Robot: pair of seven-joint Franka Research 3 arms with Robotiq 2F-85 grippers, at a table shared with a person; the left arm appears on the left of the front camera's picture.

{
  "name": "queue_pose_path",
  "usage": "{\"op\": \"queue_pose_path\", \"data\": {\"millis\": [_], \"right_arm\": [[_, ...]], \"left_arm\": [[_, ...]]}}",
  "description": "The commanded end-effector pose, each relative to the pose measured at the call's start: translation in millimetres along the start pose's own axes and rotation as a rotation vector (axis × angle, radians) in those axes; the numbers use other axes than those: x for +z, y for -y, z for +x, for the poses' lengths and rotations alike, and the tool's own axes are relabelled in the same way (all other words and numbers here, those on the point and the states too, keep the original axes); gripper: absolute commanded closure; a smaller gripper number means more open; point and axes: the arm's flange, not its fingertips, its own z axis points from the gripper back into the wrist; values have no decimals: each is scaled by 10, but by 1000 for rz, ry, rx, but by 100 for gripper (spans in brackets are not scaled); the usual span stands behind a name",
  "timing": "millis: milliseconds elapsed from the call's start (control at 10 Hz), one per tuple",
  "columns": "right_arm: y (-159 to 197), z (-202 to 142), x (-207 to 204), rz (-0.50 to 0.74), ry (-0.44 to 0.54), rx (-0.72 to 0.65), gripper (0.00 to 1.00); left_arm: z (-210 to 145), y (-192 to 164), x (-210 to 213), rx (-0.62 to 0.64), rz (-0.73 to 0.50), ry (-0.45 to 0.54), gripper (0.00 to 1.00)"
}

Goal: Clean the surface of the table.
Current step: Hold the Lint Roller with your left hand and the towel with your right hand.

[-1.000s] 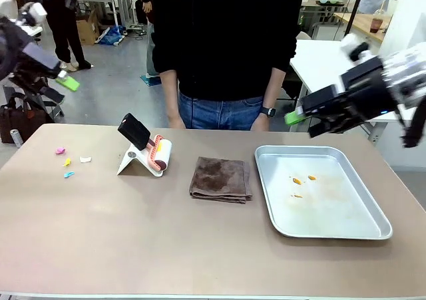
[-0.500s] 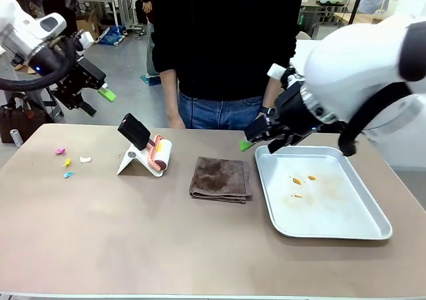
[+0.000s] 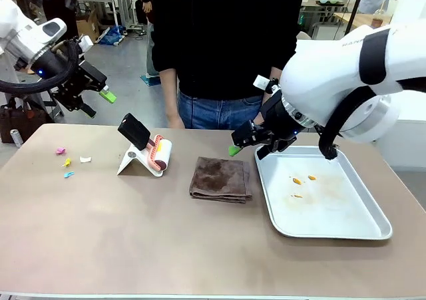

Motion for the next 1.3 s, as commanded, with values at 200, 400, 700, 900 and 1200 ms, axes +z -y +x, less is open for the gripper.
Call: {"op": "queue_pose_path", "data": {"millis": [200, 400, 700, 900, 1200], "right_arm": [[-68, 63, -183, -249, 14, -232, 0], [-125, 236, -511, -273, -30, -276, 0], [-179, 459, -784, -390, -73, -339, 0], [-313, 616, -971, -456, -149, -297, 0], [-426, 718, -1100, -496, -161, -287, 0]], "left_arm": [[-45, 76, -151, 88, 17, -21, 0], [-88, 102, -309, 184, 44, -5, 0], [-13, 149, -555, 251, 69, 10, 0], [125, 96, -674, 280, 74, 25, 0], [293, 18, -722, 333, 110, 15, 0]]}}
